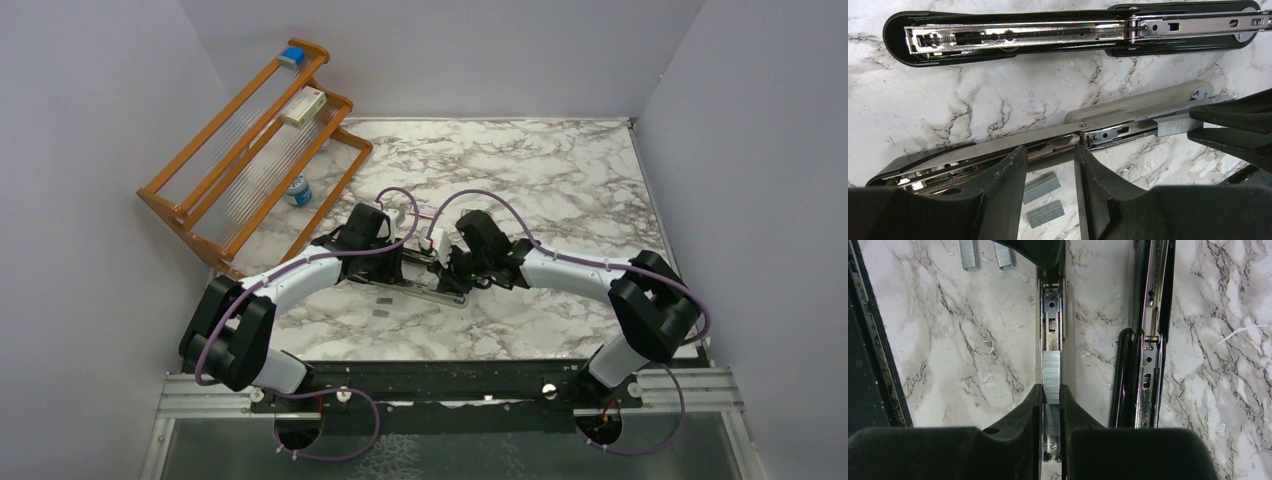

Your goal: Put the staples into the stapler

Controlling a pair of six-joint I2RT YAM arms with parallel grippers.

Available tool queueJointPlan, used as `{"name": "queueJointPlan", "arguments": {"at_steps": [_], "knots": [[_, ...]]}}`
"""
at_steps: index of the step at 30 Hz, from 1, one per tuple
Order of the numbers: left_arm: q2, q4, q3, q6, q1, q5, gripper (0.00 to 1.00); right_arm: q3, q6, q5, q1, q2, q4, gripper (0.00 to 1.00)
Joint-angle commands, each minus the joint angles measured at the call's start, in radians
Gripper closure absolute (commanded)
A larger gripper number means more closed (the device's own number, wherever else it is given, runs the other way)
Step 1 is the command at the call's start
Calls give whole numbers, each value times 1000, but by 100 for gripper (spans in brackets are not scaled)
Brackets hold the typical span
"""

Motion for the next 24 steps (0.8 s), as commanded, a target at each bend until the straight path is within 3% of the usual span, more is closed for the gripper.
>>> {"name": "queueJointPlan", "arguments": {"at_steps": [1, 24], "knots": [[27, -25, 4, 13, -3, -19, 57, -11, -17, -39, 6, -28, 22, 98], [26, -25, 4, 13, -3, -19, 57, 17, -20, -10, 5, 22, -29, 98]]}}
